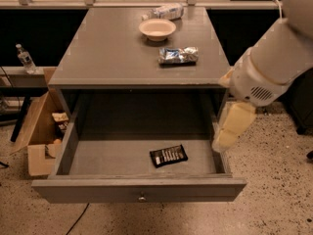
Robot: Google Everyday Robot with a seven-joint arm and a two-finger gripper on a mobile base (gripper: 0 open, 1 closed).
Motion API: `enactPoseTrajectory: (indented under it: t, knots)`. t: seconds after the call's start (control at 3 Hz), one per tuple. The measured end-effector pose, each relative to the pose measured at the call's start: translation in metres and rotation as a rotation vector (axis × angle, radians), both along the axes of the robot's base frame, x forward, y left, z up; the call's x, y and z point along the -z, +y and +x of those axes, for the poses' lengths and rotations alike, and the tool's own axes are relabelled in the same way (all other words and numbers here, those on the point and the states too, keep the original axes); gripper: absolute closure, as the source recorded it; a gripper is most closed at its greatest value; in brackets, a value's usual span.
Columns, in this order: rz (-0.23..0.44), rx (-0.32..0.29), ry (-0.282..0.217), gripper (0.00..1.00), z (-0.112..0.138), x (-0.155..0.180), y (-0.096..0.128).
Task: Pick rxbar chocolate from top drawer and place on counter
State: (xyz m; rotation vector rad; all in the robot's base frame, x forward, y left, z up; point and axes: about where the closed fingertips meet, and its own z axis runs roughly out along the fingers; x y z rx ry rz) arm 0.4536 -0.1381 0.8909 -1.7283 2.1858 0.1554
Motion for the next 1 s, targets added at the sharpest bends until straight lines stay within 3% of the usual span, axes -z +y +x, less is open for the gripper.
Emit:
enactPoseTrajectory:
  t: [0.33,1.0]
  knots:
    - [0.052,-0.009,0.033,0.00,0.001,0.034,0.031]
    - [0.068,-0.028,0.045,0.00,0.010,0.049,0.036]
